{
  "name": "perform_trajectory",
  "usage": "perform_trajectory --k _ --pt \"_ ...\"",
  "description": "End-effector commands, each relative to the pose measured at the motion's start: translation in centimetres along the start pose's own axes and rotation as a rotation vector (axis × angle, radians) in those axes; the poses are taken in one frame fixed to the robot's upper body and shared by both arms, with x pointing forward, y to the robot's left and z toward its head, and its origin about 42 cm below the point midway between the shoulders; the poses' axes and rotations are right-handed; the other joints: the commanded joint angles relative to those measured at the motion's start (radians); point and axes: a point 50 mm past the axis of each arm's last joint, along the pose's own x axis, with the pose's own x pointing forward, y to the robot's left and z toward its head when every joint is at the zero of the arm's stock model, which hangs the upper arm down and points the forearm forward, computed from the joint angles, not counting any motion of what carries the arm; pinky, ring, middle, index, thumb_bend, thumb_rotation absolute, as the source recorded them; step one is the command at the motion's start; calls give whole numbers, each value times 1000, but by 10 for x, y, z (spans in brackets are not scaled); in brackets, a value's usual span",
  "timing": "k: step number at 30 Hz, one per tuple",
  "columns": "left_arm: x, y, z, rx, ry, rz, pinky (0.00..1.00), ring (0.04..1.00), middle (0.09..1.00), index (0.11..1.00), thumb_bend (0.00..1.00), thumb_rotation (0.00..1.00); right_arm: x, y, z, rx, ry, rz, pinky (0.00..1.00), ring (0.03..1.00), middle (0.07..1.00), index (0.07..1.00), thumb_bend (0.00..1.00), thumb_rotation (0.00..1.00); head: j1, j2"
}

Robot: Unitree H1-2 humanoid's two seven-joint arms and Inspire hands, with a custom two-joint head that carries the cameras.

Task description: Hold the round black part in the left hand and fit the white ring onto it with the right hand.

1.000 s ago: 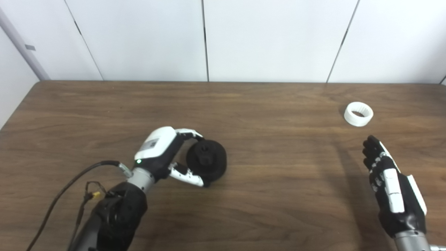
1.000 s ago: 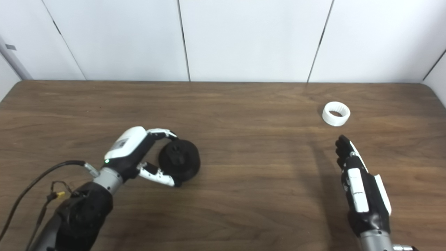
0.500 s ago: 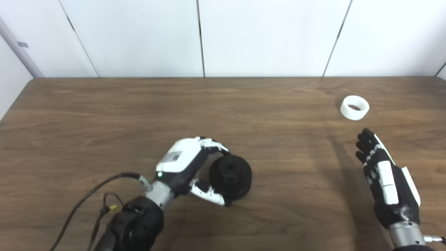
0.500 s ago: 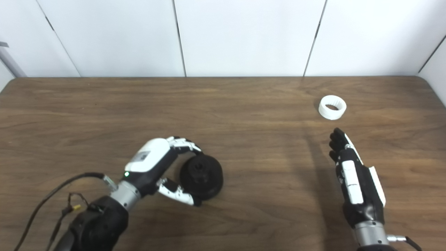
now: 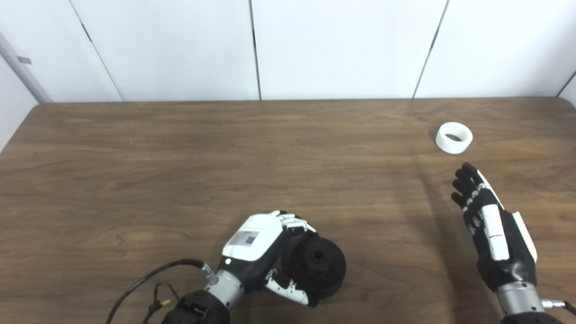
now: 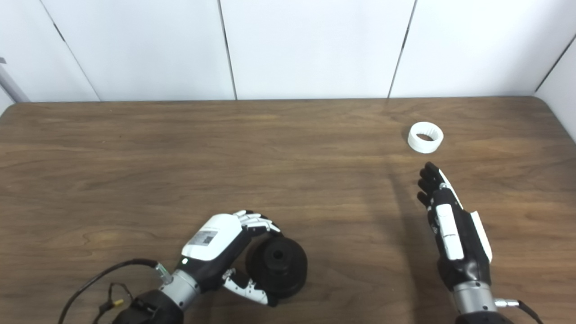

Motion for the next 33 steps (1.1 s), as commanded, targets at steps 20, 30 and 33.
perform_trajectory --k 20,30,33 --pt "-4 -10 -19 88 0 -1 1000 912 830 489 515 69 9 11 21 17 -88 3 952 953 941 923 623 871 -22 22" --pt "-6 -10 -27 119 21 11 966 894 819 489 515 71 9 12 20 -7 -94 -8 962 958 938 914 633 875 -60 9" --pt "-6 -11 -31 126 20 20 948 889 815 489 514 72 9 13 19 -12 -98 -9 970 958 938 916 615 877 -59 7"
